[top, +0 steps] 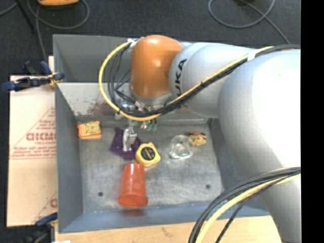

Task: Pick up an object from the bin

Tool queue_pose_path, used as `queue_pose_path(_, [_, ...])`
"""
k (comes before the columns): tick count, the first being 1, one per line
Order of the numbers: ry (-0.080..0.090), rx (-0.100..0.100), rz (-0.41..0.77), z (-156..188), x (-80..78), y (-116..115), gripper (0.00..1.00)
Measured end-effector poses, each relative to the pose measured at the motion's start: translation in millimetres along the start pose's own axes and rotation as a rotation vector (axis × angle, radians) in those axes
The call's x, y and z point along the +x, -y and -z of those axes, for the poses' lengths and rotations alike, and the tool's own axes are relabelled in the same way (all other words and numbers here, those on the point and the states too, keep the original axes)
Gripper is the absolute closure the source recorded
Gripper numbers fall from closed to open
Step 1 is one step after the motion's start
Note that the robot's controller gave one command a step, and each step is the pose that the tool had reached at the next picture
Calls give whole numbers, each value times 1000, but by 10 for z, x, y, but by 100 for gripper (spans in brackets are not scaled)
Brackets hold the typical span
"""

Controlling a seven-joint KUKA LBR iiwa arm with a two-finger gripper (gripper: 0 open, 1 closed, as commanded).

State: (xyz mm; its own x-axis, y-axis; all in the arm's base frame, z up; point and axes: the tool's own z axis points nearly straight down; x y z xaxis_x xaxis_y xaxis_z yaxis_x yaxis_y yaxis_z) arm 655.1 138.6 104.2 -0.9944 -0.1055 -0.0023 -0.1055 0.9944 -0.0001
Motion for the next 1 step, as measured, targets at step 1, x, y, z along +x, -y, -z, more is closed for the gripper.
queue_pose_path(1, [2,-3,-404,-154,101,359,100])
